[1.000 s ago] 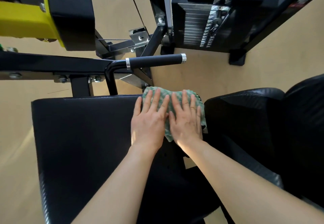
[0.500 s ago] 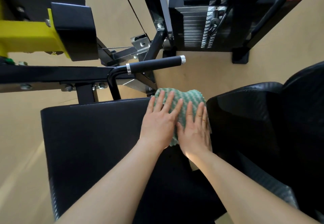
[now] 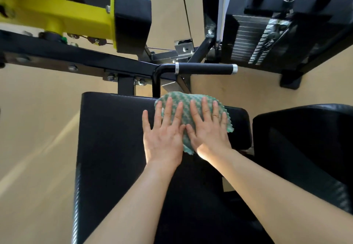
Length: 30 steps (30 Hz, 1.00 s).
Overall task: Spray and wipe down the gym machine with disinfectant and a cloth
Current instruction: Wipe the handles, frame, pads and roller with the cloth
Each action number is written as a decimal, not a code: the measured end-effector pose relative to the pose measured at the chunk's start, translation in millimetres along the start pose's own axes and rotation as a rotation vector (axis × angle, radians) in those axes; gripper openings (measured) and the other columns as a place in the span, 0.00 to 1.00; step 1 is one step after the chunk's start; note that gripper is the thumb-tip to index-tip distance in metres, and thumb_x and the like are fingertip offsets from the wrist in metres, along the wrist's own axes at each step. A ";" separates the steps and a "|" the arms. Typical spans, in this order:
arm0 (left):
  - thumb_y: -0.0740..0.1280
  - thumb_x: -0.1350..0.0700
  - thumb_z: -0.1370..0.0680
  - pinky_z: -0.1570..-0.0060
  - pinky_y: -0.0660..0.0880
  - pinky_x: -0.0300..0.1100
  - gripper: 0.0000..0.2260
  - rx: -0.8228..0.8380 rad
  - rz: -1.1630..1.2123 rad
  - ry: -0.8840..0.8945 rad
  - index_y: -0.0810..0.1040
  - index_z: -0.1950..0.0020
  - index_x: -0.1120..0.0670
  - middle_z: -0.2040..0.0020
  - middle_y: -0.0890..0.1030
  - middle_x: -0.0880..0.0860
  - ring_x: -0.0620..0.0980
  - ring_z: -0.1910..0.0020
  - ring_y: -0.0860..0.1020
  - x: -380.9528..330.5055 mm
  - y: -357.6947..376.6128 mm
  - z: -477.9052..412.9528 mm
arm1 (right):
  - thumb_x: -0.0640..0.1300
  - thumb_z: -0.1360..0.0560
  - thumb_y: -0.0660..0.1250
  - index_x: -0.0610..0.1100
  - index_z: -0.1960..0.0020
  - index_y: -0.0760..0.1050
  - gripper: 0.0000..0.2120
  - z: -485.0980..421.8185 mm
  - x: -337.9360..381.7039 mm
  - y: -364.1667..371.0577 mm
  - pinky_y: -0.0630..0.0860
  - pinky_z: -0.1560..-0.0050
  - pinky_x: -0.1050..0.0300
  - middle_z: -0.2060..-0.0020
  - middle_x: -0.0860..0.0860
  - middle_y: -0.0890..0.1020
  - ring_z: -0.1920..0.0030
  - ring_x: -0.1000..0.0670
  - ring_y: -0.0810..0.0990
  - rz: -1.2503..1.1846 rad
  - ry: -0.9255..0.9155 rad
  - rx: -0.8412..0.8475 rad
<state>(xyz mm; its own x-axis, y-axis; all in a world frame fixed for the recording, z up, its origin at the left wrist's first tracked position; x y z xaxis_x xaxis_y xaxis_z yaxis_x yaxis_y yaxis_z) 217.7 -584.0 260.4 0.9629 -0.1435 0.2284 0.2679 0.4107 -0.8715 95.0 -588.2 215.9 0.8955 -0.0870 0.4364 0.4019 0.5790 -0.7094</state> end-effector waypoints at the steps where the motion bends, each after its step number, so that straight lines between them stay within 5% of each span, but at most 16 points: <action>1: 0.41 0.42 0.15 0.22 0.33 0.64 0.30 -0.007 0.008 -0.051 0.23 0.21 0.47 0.21 0.23 0.52 0.55 0.20 0.27 12.0 0.0 3.6 | 0.62 0.15 0.44 0.58 0.21 0.25 0.33 -3.6 12.4 -0.6 0.31 0.21 0.37 0.21 0.49 0.26 0.22 0.41 0.25 0.023 -0.059 0.004; 7: 0.40 0.44 0.14 0.21 0.33 0.61 0.29 -0.050 0.086 -0.179 0.29 0.18 0.48 0.18 0.30 0.54 0.57 0.19 0.31 29.8 2.3 18.4 | 0.67 0.17 0.43 0.58 0.21 0.24 0.35 2.3 27.5 7.2 0.34 0.20 0.38 0.22 0.47 0.25 0.22 0.41 0.24 0.153 -0.227 -0.014; 13: 0.42 0.42 0.14 0.22 0.30 0.62 0.30 0.068 0.014 0.036 0.23 0.22 0.45 0.22 0.22 0.54 0.59 0.22 0.24 -19.5 19.6 43.9 | 0.70 0.23 0.30 0.54 0.23 0.19 0.37 57.7 -23.5 49.2 0.33 0.20 0.41 0.25 0.40 0.22 0.23 0.40 0.22 0.054 -0.015 -0.059; 19: 0.36 0.39 0.15 0.23 0.29 0.62 0.27 0.038 -0.030 0.166 0.25 0.21 0.42 0.20 0.24 0.51 0.56 0.22 0.24 -14.4 31.1 52.1 | 0.69 0.19 0.37 0.54 0.23 0.20 0.36 75.5 -33.7 59.3 0.33 0.19 0.41 0.26 0.41 0.20 0.24 0.41 0.20 0.008 0.064 -0.011; 30: 0.40 0.38 0.14 0.20 0.38 0.63 0.29 -0.149 0.136 -0.293 0.35 0.16 0.45 0.16 0.35 0.51 0.56 0.17 0.35 63.5 22.1 35.5 | 0.68 0.18 0.39 0.55 0.19 0.28 0.35 -0.2 44.5 14.0 0.34 0.19 0.40 0.20 0.43 0.29 0.20 0.40 0.28 0.199 -0.279 -0.085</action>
<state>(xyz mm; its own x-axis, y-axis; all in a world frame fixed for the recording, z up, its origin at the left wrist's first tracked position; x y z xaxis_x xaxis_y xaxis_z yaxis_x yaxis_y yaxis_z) 285.9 -552.1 271.0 0.9632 0.1770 0.2024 0.1504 0.2692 -0.9513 140.6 -584.1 225.3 0.8760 0.2518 0.4113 0.2502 0.4917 -0.8340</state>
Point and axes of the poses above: each hand's wrist, its own z-axis away from the middle knuckle, its own y-axis out of the palm, x = y × z, the point moved 5 cm from there along -z, towards the middle knuckle
